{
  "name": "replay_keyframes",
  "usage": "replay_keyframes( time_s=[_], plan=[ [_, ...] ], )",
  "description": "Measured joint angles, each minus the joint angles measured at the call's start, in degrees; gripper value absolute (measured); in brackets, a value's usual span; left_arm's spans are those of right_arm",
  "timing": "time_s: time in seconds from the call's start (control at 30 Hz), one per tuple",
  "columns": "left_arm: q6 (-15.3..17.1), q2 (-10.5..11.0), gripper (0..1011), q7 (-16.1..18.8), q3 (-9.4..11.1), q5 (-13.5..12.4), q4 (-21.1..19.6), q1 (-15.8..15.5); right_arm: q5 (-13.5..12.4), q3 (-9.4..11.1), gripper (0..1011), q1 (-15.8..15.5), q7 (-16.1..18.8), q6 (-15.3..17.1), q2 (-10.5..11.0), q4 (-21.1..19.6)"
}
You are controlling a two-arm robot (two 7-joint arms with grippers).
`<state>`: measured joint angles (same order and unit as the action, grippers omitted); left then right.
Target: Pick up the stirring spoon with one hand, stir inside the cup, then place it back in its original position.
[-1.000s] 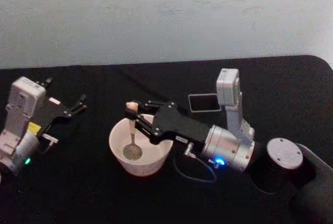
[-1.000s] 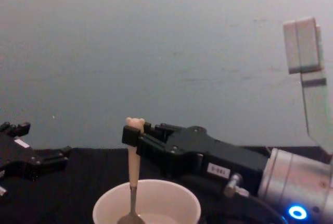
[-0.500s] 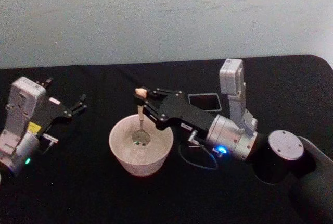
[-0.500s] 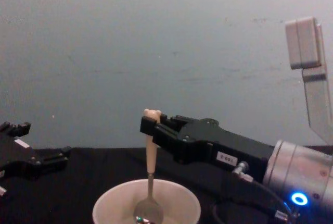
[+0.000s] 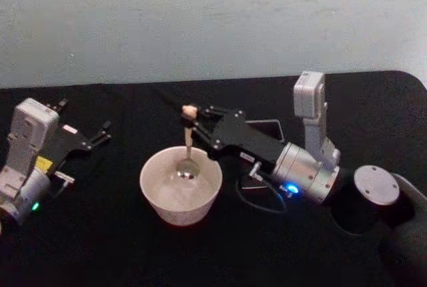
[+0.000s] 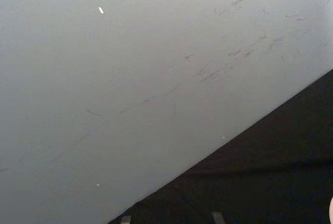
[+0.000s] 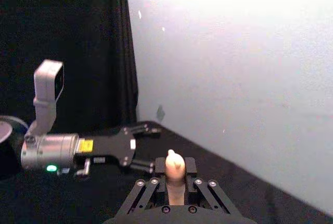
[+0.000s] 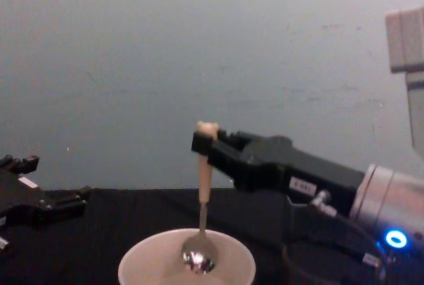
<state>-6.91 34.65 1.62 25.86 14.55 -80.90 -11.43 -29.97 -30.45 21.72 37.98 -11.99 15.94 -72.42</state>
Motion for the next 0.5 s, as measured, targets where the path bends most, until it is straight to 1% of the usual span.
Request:
replay_keyframes(
  time_s=[0.2, 0.3, 0.43, 0.5],
  plan=[
    [0.0, 0.0, 1001, 0.0, 0.0, 0.0, 0.0, 0.0, -0.5, 1.4, 212, -0.5, -0.6, -0.1, 0.9, -3.5],
    [0.0, 0.0, 1001, 0.0, 0.0, 0.0, 0.0, 0.0, -1.2, 2.5, 212, -1.0, -1.4, 0.0, 1.7, -6.6],
    [0.0, 0.0, 1001, 0.0, 0.0, 0.0, 0.0, 0.0, -1.6, 3.4, 212, -1.3, -2.0, 0.2, 2.5, -8.7],
    [0.0, 0.0, 1001, 0.0, 0.0, 0.0, 0.0, 0.0, -2.0, 4.2, 212, -1.6, -2.4, 0.3, 3.2, -10.2]
  ],
)
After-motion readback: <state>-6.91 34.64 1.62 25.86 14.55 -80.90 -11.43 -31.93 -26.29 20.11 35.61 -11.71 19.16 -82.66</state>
